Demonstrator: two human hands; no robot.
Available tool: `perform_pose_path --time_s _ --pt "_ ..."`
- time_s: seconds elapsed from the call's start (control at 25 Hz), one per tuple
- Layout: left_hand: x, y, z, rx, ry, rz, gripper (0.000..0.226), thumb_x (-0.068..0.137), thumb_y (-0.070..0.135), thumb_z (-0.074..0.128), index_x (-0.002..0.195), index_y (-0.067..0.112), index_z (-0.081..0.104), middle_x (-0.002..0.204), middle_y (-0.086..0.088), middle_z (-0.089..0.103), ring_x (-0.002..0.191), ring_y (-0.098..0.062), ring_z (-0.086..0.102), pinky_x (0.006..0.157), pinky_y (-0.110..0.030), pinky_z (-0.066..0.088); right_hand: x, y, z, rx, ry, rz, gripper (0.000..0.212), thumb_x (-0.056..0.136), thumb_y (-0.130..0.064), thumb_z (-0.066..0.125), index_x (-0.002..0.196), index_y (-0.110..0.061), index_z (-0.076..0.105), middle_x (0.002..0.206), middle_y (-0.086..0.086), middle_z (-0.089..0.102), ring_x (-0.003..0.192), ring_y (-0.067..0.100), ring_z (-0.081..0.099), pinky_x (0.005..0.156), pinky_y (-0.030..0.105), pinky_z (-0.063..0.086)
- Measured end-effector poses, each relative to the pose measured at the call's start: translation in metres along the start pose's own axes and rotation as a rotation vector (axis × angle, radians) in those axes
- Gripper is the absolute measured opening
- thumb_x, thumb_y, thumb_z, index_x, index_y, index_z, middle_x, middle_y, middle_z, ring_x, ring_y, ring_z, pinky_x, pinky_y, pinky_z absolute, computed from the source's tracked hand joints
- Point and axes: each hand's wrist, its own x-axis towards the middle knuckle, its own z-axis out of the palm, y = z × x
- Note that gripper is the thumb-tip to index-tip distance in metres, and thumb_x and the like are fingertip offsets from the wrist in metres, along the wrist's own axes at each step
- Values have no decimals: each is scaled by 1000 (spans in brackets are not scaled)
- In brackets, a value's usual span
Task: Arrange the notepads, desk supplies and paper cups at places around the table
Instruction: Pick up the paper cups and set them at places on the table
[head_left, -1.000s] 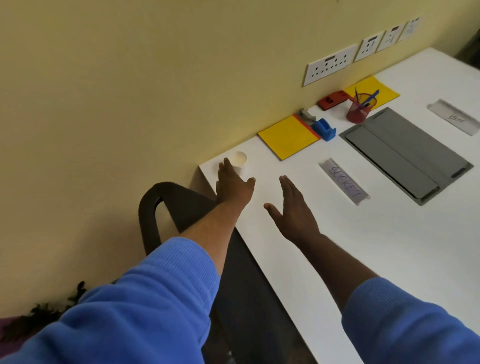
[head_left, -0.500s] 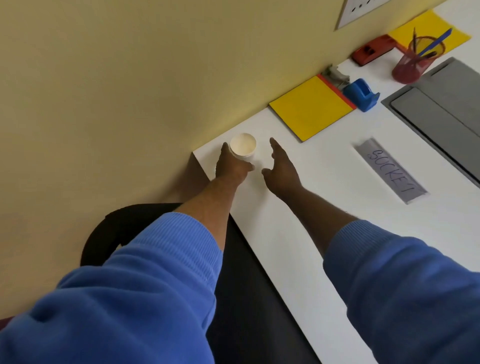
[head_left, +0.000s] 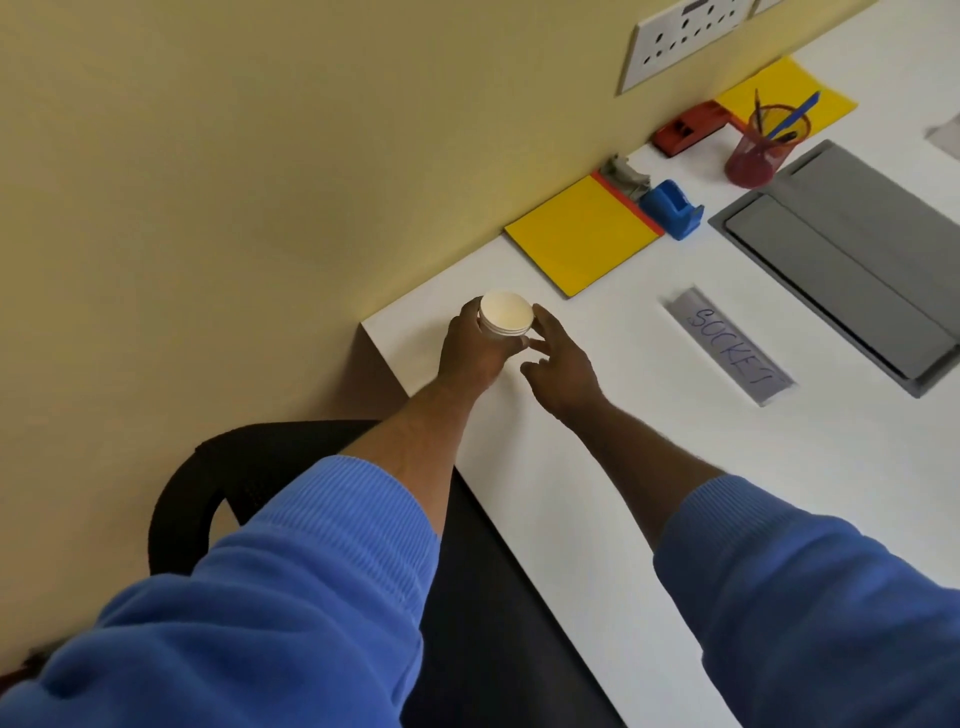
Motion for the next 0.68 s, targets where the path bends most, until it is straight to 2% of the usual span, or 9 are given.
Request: perform_pose_path --time_s 0.12,0.28,0.4,0.48,0.56,0.68 --pt "-28 20 16 -3 -42 52 91 76 34 89 152 17 42 147 -8 52 134 -26 51 110 -43 47 -28 5 -28 47 69 0 79 87 -3 61 155 -29 30 153 -4 48 125 13 57 92 21 43" --pt "-80 40 50 2 -86 136 86 80 46 84 152 24 41 147 -5 52 128 -23 54 102 -36 51 -77 14 -79 127 141 -10 75 85 -5 62 151 -29 37 150 -9 50 119 5 54 92 19 45" --pt "-130 57 83 -34 -93 156 83 83 47 82 152 26 40 150 -3 52 131 -24 55 107 -43 51 -123 22 -121 185 161 -19 67 87 -10 61 149 -27 41 148 -10 52 118 5 57 96 23 49" --pt "-168 73 108 -47 -74 167 81 85 45 81 152 26 40 150 -2 53 133 -25 54 108 -46 50 -156 28 -153 198 153 -20 56 95 -22 60 148 -27 43 147 -11 53 113 -1 57 92 18 46" --pt "-204 88 134 -56 -51 189 80 86 41 81 153 25 39 150 -4 53 134 -26 53 108 -45 51 -189 36 -186 192 154 -41 51 98 -39 58 145 -26 46 145 -11 54 114 -3 56 91 18 43" --pt "-246 108 172 -76 -17 214 76 87 31 81 152 21 42 150 -6 53 135 -27 53 108 -46 52 -226 47 -226 204 176 -26 61 87 -60 60 138 -27 52 138 -10 59 118 9 59 94 27 50"
